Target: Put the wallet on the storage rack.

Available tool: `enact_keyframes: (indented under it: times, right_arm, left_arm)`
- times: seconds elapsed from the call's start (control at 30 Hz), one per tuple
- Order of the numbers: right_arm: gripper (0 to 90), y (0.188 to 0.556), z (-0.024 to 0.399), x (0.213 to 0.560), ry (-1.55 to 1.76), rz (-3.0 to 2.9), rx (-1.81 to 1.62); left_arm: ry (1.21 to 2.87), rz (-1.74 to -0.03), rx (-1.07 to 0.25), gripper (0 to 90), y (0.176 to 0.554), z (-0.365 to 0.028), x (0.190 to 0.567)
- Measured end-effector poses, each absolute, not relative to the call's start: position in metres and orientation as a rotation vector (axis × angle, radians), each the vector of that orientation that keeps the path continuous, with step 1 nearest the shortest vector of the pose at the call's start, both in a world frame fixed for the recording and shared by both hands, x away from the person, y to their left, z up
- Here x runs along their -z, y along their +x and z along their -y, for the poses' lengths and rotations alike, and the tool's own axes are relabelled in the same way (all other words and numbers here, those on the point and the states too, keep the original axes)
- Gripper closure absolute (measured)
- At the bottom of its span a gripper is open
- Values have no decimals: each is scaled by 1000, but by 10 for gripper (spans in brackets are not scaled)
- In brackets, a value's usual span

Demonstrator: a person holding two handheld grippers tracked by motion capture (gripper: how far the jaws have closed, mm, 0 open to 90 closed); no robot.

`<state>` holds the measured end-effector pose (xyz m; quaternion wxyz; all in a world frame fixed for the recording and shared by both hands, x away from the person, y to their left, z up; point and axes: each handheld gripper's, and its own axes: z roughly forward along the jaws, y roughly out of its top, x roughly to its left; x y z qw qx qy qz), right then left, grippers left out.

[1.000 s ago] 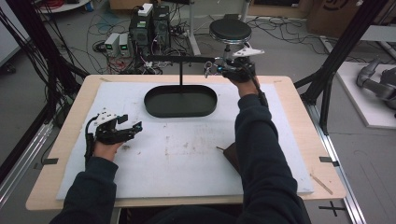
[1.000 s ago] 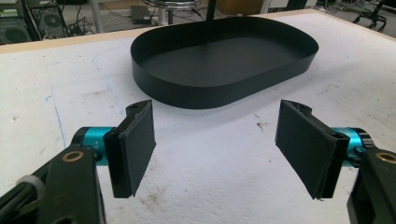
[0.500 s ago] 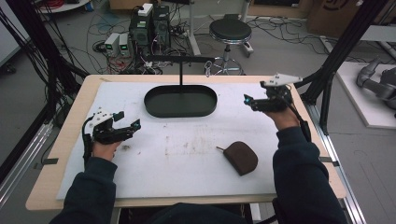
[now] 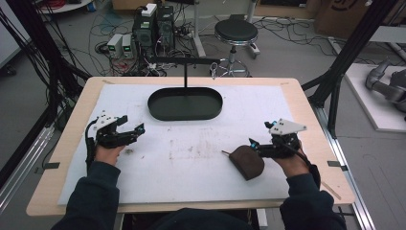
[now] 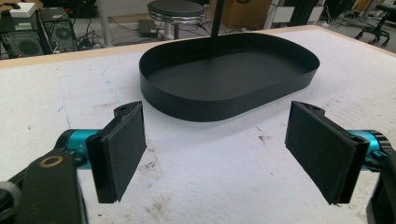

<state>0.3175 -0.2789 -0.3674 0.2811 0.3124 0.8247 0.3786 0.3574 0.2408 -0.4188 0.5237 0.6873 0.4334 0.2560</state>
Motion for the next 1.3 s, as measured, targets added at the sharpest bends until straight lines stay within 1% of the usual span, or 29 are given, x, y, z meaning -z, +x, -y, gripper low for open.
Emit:
enact_keyframes:
  times: [0.03, 0.07, 0.1, 0.2, 0.27, 0.4, 0.43, 0.47, 0.53, 0.6, 0.63, 0.83, 1.13, 1.2, 1.23, 1.27, 1.3]
  right_arm:
    - [203, 317, 279, 367, 837, -2210, -1014]
    - [203, 309, 277, 376, 868, -2233, -1019]
    - [203, 309, 277, 376, 868, -2233, -1019]
    - [204, 302, 273, 391, 875, -2281, -1023]
    - [229, 301, 269, 398, 860, -2338, -1013]
    - [234, 300, 257, 411, 843, -2441, -984]
    - [227, 300, 251, 419, 831, -2497, -962]
    - [227, 300, 251, 419, 831, -2497, -962]
    - [186, 299, 242, 428, 768, -2526, -871]
    - [202, 298, 241, 427, 755, -2526, -851]
    - [260, 298, 240, 428, 705, -2507, -791]
    - [279, 311, 243, 429, 735, -2467, -773]
    - [281, 330, 252, 431, 781, -2419, -772]
    - [270, 335, 255, 431, 814, -2392, -765]
    - [246, 337, 256, 431, 837, -2386, -777]
    - [188, 337, 256, 430, 856, -2377, -813]
    - [176, 335, 254, 429, 856, -2360, -818]
  left_arm:
    - [1646, -1037, -611, 203, 357, -241, 419]
    - [1650, -1038, -609, 203, 357, -240, 419]
    - [1650, -1038, -609, 204, 357, -240, 419]
    - [1664, -1036, -611, 206, 357, -239, 419]
    - [1674, -1037, -612, 207, 356, -238, 419]
    - [1671, -1037, -618, 210, 353, -237, 418]
    - [1676, -1037, -623, 211, 354, -236, 419]
    - [1676, -1037, -623, 211, 354, -236, 419]
    - [1680, -1043, -623, 211, 355, -235, 420]
    - [1685, -1044, -618, 211, 356, -235, 421]
    - [1688, -1047, -617, 211, 357, -235, 421]
    - [1682, -1050, -615, 211, 356, -236, 421]
    - [1680, -1052, -616, 211, 356, -236, 421]
    - [1678, -1053, -618, 211, 356, -236, 421]
    - [1682, -1052, -619, 211, 356, -236, 421]
    - [1680, -1053, -619, 211, 356, -236, 421]
    - [1679, -1057, -619, 211, 356, -237, 421]
